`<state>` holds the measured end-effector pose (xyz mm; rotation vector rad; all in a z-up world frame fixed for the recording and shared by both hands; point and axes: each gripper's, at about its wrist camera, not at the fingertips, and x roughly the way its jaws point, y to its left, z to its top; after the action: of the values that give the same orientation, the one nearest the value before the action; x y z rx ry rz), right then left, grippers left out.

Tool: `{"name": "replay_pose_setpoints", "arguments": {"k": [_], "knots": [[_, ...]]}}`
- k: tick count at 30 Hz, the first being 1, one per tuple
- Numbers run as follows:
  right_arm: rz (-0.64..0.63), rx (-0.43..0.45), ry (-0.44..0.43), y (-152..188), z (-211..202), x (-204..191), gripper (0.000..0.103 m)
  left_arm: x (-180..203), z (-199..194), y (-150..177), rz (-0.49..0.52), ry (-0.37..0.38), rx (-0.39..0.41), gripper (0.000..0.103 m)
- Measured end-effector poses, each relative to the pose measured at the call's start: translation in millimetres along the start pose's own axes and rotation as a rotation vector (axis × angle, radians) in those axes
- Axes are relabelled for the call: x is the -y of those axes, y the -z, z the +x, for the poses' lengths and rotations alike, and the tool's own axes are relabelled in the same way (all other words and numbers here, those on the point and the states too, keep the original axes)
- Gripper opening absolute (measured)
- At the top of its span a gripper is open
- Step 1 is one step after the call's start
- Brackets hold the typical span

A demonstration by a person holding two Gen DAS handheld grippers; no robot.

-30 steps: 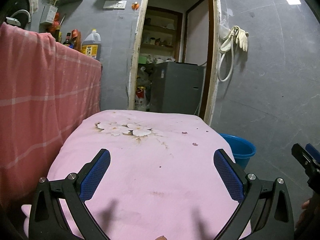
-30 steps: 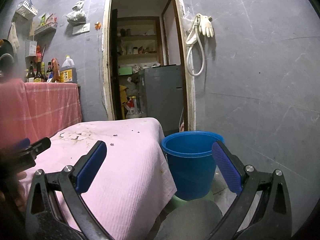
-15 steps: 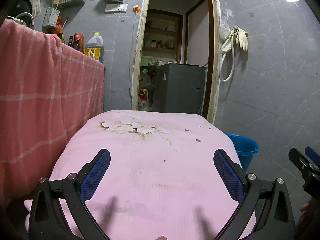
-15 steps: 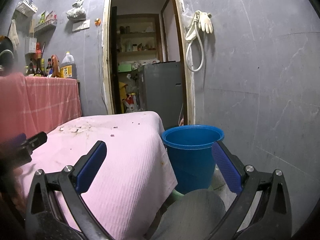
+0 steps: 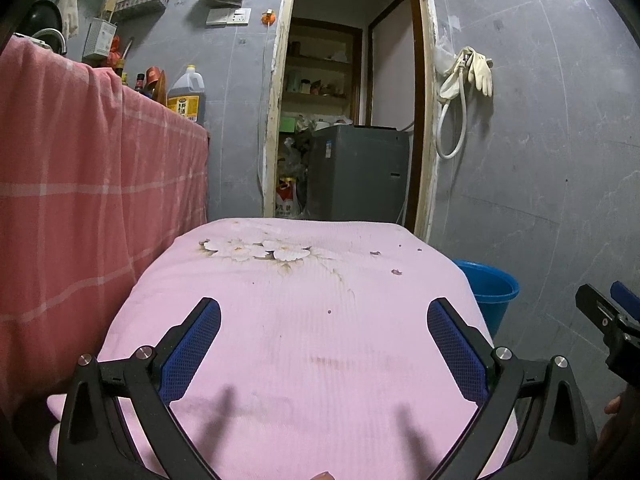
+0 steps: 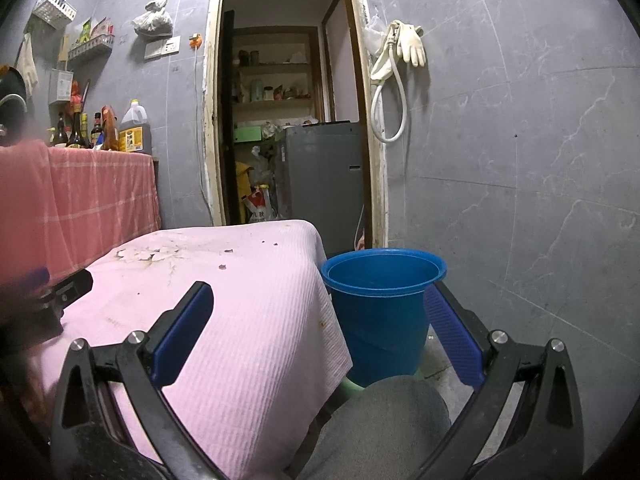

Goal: Collect trash

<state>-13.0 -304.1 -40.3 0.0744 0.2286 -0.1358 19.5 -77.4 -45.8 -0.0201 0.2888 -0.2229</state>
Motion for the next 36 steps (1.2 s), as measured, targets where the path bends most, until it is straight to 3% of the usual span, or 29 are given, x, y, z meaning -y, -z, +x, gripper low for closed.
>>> {"name": "replay_pose_setpoints", "arguments": {"k": [36], "knots": [[-0.003, -0.003, -0.001, 1.7, 1.6, 0.8, 0.103, -3.7, 0.4, 0.3, 0.008, 0.008, 0.005, 0.101]]}}
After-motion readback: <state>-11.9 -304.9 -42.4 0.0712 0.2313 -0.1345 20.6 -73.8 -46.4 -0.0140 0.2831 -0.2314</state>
